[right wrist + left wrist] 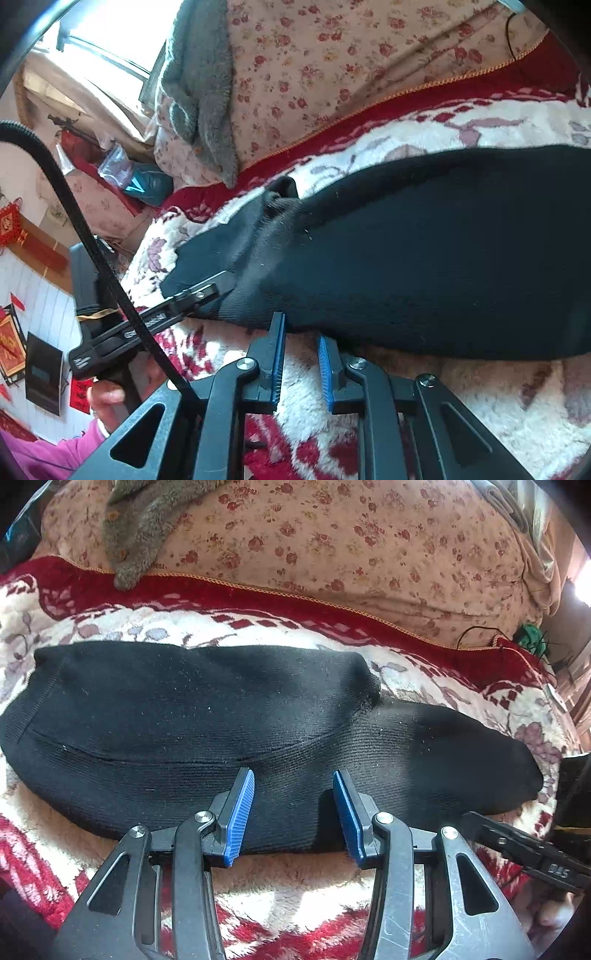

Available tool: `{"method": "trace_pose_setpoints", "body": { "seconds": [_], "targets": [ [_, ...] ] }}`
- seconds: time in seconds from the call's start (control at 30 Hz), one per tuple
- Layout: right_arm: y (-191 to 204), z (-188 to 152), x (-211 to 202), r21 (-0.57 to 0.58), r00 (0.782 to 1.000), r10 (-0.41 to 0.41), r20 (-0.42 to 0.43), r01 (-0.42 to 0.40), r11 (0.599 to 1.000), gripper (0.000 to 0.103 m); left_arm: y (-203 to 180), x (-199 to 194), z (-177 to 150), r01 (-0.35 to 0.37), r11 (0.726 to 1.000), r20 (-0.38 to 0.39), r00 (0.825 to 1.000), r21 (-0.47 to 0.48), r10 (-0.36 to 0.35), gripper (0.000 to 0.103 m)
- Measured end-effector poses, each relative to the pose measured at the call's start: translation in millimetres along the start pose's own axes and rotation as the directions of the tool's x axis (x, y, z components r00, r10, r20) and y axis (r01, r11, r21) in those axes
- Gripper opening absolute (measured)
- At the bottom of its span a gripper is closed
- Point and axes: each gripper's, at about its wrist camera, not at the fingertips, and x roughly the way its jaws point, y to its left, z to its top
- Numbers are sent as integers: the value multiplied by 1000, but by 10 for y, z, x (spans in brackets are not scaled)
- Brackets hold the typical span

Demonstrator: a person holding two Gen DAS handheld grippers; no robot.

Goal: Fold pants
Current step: 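Release the pants with both grippers and smooth the folded pants flat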

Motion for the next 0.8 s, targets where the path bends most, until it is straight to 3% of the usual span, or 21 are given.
{"method": "trace_pose_setpoints", "body": {
  "seconds": [0.07, 0.13, 0.4, 0.53, 0.8],
  "targets": [
    [-36, 11, -156, -2, 1000, -9, 23, 9, 1000, 25, -86, -25, 26, -3, 1000, 3, 1000, 15, 3, 44],
    [-94, 21, -326, 2, 998, -23, 58, 23, 1000, 48, -195, -64, 59, 2, 999, 12, 1000, 37, -3, 44],
    [-441, -10, -951, 63, 987, -106, 123, 99, 993, 49, -621, -49, 162, 78, 992, -5, 997, 99, -77, 44],
    [-539, -14, -1074, 87, 981, -135, 137, 124, 989, 49, -751, -19, 174, 90, 990, -14, 996, 110, -89, 44],
    [-276, 180, -877, 22, 990, -55, 132, 52, 998, 49, -527, -29, 278, 85, 995, -16, 996, 46, -84, 44]
  ]
}}
